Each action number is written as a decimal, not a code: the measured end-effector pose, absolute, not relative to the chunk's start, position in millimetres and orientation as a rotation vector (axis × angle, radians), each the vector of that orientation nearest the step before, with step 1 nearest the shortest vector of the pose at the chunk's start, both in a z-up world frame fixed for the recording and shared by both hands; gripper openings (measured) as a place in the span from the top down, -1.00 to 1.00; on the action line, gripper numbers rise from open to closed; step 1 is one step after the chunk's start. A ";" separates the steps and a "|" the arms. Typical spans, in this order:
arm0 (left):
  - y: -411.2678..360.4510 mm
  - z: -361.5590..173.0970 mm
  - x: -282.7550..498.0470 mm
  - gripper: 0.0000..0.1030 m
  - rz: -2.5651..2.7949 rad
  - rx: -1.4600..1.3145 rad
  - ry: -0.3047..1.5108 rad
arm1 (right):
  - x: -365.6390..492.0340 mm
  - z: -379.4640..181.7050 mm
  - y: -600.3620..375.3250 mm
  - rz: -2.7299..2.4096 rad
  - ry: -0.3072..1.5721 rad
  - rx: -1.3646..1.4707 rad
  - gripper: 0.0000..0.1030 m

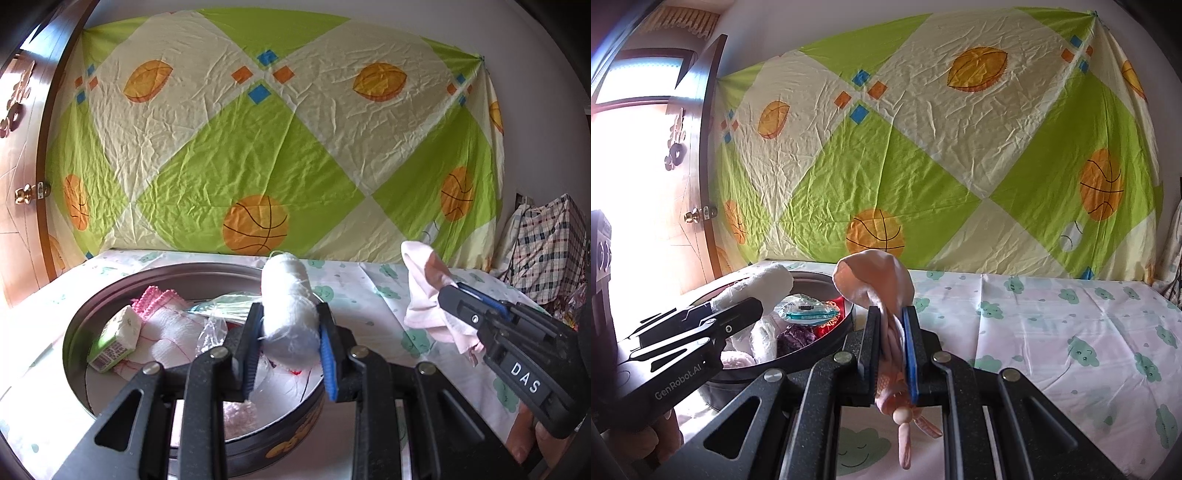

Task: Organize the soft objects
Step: 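Carry the towel and pink cloth over the dark tin with both tools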

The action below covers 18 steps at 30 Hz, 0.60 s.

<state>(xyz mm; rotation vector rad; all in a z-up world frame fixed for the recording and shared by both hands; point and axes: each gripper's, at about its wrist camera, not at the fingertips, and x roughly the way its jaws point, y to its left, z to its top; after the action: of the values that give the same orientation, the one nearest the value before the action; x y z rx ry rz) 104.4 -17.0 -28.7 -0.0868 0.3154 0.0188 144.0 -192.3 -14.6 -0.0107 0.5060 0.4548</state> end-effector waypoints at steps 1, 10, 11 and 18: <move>-15.8 -28.8 104.0 0.47 0.020 -0.088 0.316 | 144.0 -14.7 -190.6 0.459 0.507 -0.012 0.75; -1.8 -29.5 100.1 0.47 0.036 -0.104 0.313 | 142.4 -15.5 -176.3 0.490 0.510 -0.010 0.75; -0.7 -29.6 99.8 0.47 0.038 -0.104 0.313 | 142.7 -15.8 -175.2 0.496 0.514 -0.004 0.75; 8.3 -30.1 99.4 0.47 0.040 -0.112 0.326 | 148.0 -17.8 -168.6 0.524 0.537 0.028 0.75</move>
<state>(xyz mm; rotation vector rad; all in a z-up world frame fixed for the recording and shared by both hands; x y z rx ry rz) 99.4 8.3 -30.1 -0.1116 0.3258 0.0404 148.0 -168.6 -17.8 0.0277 0.5375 0.5239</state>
